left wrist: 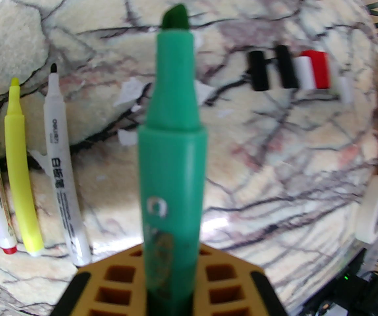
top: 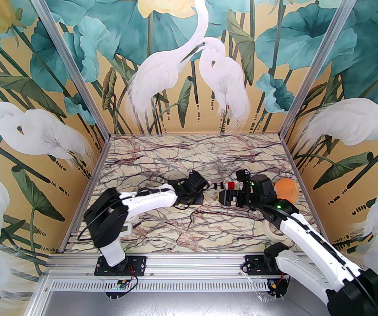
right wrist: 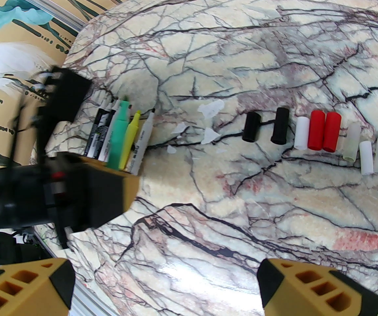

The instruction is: Open the pen caps

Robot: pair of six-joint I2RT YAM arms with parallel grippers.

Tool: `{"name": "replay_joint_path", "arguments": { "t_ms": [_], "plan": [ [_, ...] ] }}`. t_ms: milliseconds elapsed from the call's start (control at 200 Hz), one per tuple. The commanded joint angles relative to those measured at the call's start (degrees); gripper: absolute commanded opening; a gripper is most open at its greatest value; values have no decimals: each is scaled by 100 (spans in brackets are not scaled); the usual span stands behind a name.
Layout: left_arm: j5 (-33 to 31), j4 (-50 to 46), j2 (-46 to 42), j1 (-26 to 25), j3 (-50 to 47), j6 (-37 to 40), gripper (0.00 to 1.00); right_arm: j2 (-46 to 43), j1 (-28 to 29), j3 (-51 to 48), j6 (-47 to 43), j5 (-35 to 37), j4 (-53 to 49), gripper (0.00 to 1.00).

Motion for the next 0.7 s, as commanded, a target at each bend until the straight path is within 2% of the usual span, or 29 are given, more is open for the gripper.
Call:
{"name": "replay_joint_path", "arguments": {
  "t_ms": [0,80,635,695],
  "plan": [
    [-415,-630,254,-38,263,-127,6,-89,39,12,92,33,-126,99],
    [-416,-690,358,-38,327,-186,10,-106,39,0,98,153,-241,99],
    [-499,-1181,951,-102,738,-455,17,-87,41,-284,359,204,-103,100],
    [-520,-1238,986,-108,779,-478,21,-108,41,-326,372,188,-98,99]
  ]
}}
